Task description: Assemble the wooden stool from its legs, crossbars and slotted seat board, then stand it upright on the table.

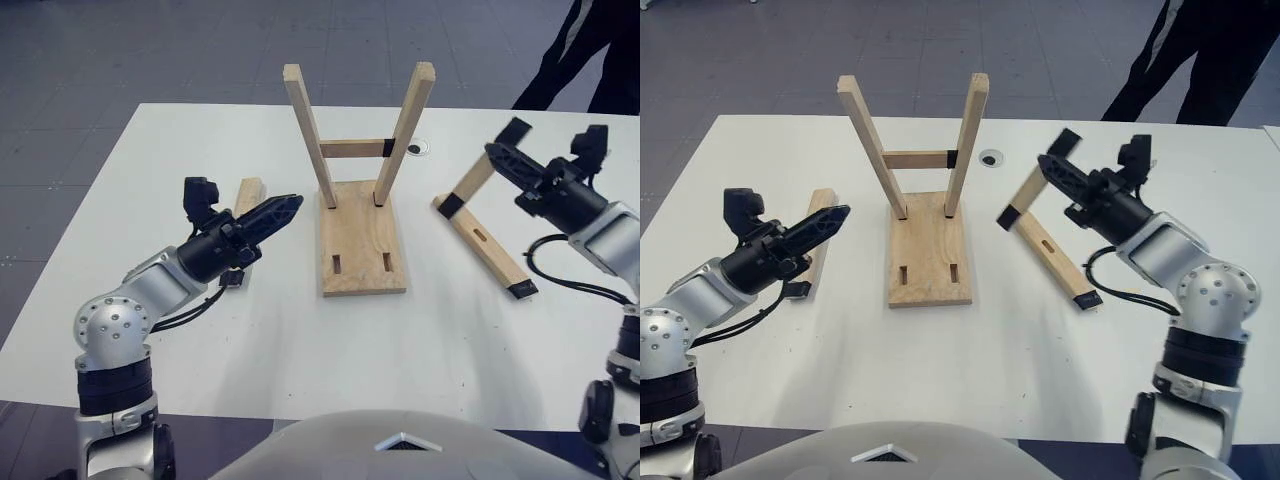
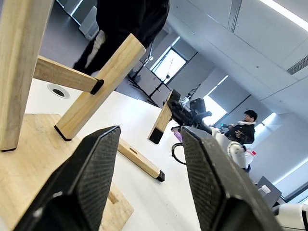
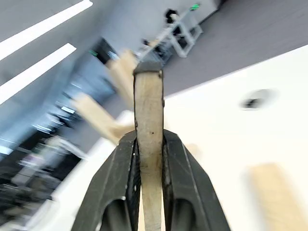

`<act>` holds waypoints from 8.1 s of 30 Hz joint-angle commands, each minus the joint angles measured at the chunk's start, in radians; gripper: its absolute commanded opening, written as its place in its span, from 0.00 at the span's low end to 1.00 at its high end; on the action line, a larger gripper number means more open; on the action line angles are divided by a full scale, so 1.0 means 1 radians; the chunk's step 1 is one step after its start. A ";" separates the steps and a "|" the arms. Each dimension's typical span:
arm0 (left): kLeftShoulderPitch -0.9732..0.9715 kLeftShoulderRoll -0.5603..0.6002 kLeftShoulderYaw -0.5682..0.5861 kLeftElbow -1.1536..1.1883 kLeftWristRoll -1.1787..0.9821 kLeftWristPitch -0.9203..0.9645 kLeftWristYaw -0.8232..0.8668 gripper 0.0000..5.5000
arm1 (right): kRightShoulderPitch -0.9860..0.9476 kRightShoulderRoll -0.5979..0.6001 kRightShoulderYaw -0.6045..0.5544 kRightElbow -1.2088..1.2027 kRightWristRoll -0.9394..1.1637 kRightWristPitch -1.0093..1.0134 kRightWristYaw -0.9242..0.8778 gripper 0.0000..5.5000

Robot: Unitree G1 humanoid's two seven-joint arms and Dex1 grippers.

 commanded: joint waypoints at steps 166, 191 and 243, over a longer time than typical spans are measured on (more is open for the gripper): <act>0.062 -0.199 -0.101 -0.017 0.263 -0.090 0.102 0.42 | -0.535 0.392 -0.016 -0.218 -0.715 -0.142 -0.241 0.46; 0.086 -0.196 -0.111 -0.016 0.271 -0.067 0.096 0.42 | -0.278 0.421 -0.036 -0.264 -0.612 0.111 -0.286 0.46; -0.009 -0.168 -0.081 -0.006 0.238 -0.047 0.090 0.42 | 0.234 0.314 0.032 -0.269 -0.838 -0.160 -0.059 0.37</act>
